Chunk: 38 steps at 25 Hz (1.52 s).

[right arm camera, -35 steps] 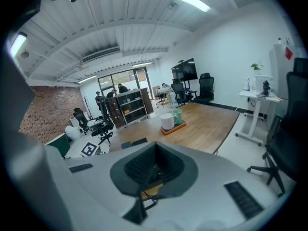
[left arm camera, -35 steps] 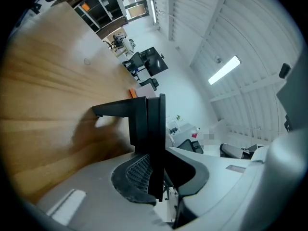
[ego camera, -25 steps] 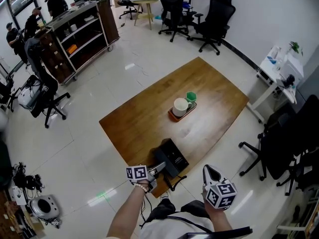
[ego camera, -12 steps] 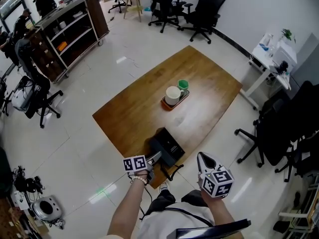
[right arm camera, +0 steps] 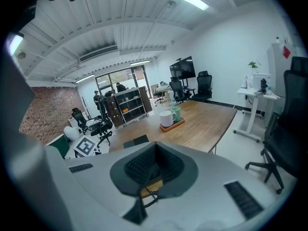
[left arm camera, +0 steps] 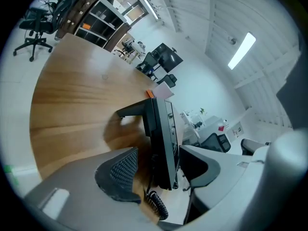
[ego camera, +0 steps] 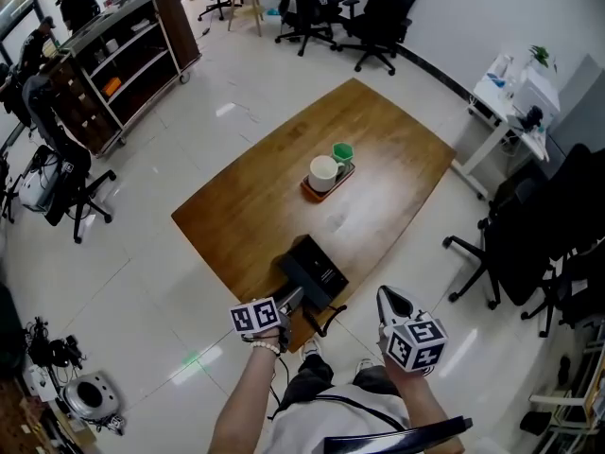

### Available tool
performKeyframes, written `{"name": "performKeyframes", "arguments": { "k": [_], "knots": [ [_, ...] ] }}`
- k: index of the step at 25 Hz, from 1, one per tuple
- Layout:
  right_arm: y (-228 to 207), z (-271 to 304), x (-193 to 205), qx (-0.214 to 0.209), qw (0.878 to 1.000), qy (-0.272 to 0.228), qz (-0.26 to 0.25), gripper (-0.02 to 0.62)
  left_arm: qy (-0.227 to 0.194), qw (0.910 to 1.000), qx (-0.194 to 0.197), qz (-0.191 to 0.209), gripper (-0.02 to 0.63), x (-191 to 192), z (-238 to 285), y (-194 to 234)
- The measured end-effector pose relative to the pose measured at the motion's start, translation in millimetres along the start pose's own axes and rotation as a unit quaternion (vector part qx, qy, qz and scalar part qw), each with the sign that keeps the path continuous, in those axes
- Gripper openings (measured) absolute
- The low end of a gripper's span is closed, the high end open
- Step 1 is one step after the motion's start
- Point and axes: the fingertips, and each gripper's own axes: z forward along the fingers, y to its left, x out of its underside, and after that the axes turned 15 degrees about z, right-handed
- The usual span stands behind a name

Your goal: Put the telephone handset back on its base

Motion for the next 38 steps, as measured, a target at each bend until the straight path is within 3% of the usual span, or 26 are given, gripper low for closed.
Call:
{"name": "performKeyframes", "arguments": {
  "k": [5, 7, 10, 16, 21, 29, 38],
  "knots": [
    [2, -3, 0, -0.007, 1.0, -0.005, -0.002, 0.003, -0.041, 0.9989, -0.021, 0.0, 0.233, -7, -35, -7],
    [4, -4, -1, -0.012, 1.0, -0.005, -0.006, 0.003, -0.061, 0.9976, -0.033, 0.007, 0.095, -11, -52, -14],
    [10, -7, 2, -0.025, 1.0, -0.004, -0.009, 0.002, -0.08, 0.994, -0.07, 0.025, 0.005, -13, -80, -20],
    [25, -19, 14, -0.059, 0.998, 0.0, -0.021, 0.003, -0.089, 0.982, -0.144, 0.084, 0.003, -12, -123, -44],
    [26, -45, 21, -0.081, 0.996, -0.004, -0.038, 0.002, -0.101, 0.9713, -0.172, 0.13, 0.0, 1, -141, -90],
    [24, -109, 42, -0.108, 0.991, -0.026, -0.077, 0.002, -0.126, 0.9591, -0.181, 0.177, 0.0, 32, -156, -169],
    [15, -192, 75, -0.132, 0.985, -0.051, -0.102, 0.003, -0.146, 0.952, -0.181, 0.199, 0.0, 94, -178, -251]
  ]
}}
